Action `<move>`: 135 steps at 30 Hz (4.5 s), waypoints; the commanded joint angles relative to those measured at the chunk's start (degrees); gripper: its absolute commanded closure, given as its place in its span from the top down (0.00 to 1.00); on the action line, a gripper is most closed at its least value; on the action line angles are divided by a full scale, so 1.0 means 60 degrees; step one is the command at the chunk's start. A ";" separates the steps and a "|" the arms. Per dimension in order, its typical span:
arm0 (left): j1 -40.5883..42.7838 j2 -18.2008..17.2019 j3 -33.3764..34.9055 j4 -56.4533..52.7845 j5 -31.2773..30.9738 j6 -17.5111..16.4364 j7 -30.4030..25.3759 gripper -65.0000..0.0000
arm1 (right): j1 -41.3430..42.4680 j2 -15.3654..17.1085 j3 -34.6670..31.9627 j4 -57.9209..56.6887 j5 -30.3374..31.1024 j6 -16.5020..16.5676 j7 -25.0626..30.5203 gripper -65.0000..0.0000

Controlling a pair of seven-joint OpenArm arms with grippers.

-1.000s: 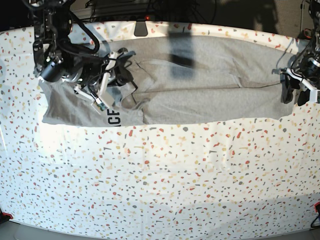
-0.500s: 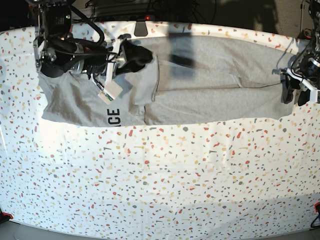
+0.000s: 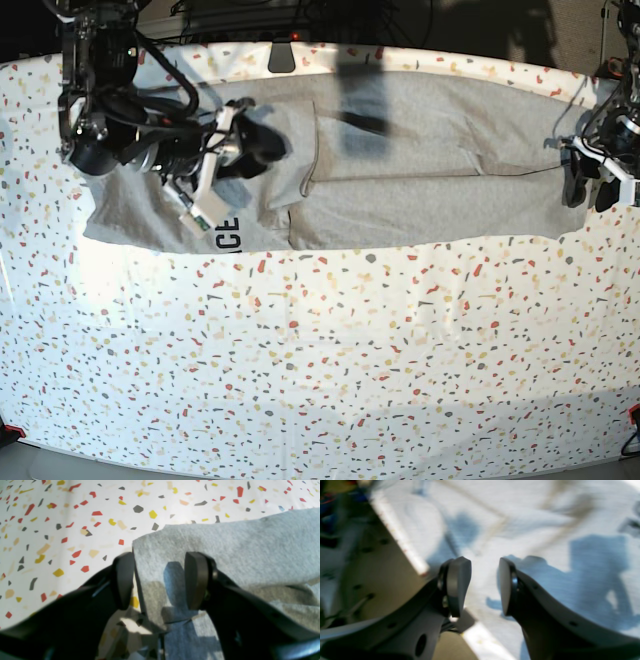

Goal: Fold the T-shirt properly
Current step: 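Fold the held end inward over the shirt with the right gripper, then grasp the opposite end with the left gripper and fold it inward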

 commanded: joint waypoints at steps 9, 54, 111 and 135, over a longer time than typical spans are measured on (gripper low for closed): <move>-0.0076 -0.0262 -0.0091 -0.0302 -0.0408 0.0215 0.0583 0.49 | 0.0146 0.0087 0.1687 0.0175 -0.0430 0.0046 0.0288 0.36; -0.0080 -0.1271 -0.0091 -0.0907 -0.1606 0.1967 0.0965 0.00 | 0.0124 0.0080 0.3034 0.0175 -0.0386 0.0046 0.0299 0.36; -0.2302 0.3701 0.3304 0.3213 -0.3395 0.0302 0.6754 0.42 | 0.0124 0.0084 0.3034 0.0175 -0.0397 0.0046 0.0288 0.36; -0.0947 0.0845 0.2605 0.3202 -0.0353 0.1428 0.3566 0.42 | 0.1413 0.0368 0.2954 -0.3282 -0.1395 0.0046 0.0586 0.36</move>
